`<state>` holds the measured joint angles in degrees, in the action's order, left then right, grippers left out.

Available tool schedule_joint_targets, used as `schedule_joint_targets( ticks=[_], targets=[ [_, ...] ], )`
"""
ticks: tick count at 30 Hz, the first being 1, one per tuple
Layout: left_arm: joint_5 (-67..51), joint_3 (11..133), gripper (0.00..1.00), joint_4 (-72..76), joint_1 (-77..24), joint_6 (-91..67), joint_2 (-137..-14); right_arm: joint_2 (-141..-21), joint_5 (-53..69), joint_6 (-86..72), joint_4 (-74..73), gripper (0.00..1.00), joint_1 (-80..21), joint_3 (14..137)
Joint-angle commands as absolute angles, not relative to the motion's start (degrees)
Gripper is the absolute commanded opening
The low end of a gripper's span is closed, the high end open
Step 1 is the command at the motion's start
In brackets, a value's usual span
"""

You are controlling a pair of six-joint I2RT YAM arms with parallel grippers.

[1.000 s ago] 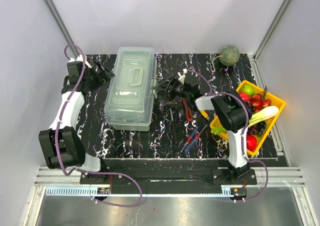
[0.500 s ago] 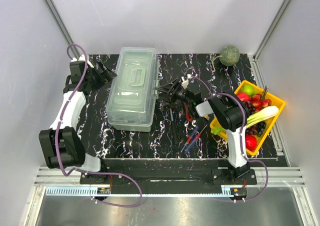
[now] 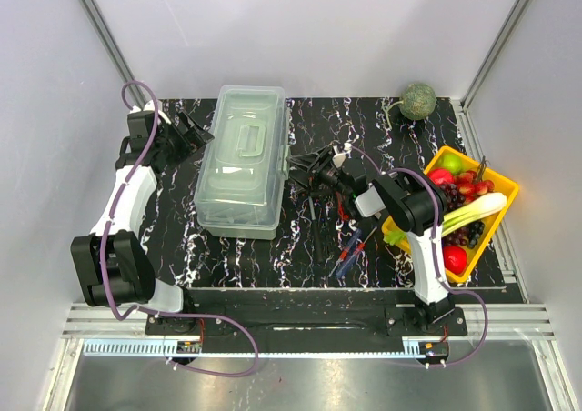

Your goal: Pack the tool kit

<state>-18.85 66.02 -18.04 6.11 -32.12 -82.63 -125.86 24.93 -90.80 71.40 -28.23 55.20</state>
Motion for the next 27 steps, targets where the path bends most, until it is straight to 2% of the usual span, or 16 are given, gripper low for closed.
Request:
schedule_joint_targets(
  ticks=[1,9,16,18,19,20,25,27],
  targets=[
    [-18.81,63.99,0.99,-30.15,4.31,-28.74,-85.61,-123.58,22.58,-95.36,89.65,0.12,-27.95,55.81],
    [-19.16,63.98,0.99,-30.15,4.31,-28.83,-85.43,-120.32,25.05,-95.71,89.65,0.11,-27.95,58.00],
    [-19.51,64.25,0.99,-30.23,4.31,-28.92,-84.99,-119.62,30.22,-95.36,88.86,0.15,-27.95,62.40],
    [-19.77,64.33,0.99,-30.15,4.31,-28.92,-84.99,-119.18,31.55,-94.05,87.11,0.25,-27.95,62.93],
    [-19.78,64.25,0.99,-30.15,4.31,-28.65,-84.90,-118.66,32.16,-92.48,85.19,0.38,-27.86,62.84],
    [-19.86,64.34,0.99,-30.15,4.31,-28.74,-84.90,-118.13,32.78,-90.72,82.56,0.43,-28.04,62.75],
    [-19.86,64.42,0.99,-30.23,4.31,-28.65,-85.08,-114.88,34.89,-82.19,70.33,0.67,-28.56,63.37],
    [-19.86,64.42,0.99,-30.15,4.31,-28.65,-85.17,-114.26,35.77,-79.55,66.11,0.71,-29.00,64.51]
  ],
)
